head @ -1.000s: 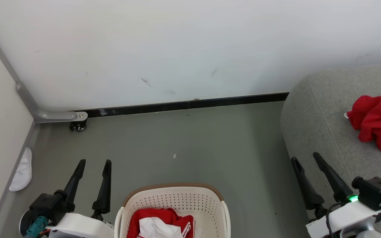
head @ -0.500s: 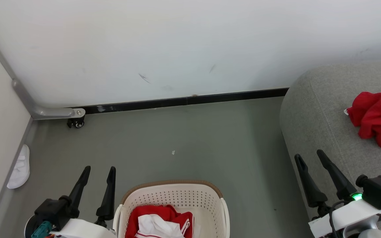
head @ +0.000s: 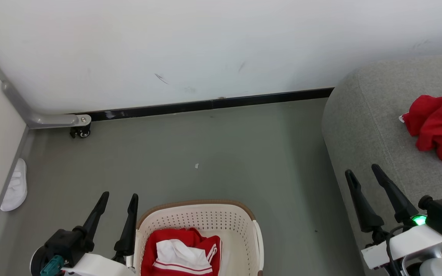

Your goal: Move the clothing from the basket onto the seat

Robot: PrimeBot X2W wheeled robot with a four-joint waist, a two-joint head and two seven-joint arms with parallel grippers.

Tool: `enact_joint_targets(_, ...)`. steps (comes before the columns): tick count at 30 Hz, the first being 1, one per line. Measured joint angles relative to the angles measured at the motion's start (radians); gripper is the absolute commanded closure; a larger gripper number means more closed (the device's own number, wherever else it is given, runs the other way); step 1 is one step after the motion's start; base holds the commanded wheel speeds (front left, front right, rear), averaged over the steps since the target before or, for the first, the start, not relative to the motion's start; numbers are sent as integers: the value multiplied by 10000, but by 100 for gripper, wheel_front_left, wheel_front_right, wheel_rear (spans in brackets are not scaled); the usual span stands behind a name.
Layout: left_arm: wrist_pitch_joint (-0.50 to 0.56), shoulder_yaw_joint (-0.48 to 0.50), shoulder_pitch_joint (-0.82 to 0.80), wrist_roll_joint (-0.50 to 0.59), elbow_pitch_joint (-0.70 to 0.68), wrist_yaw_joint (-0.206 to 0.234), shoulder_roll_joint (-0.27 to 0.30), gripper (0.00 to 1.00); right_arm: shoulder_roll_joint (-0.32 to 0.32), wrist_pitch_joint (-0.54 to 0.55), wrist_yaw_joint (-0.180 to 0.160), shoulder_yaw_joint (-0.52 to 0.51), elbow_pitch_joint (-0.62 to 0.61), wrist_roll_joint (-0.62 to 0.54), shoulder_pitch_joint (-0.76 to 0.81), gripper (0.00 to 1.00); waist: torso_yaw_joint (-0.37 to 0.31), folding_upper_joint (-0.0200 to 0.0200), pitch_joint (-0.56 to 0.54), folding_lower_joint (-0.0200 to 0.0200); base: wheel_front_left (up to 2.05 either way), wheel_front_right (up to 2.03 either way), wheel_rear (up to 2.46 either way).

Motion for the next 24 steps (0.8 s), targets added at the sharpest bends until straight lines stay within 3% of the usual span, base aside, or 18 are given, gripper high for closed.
enact_joint_targets(24,0,-148,-936,495,324,-188,-35,0,-148,0,0,2,-148,2,-1008,0,-326,0,1273,0,0,0,0)
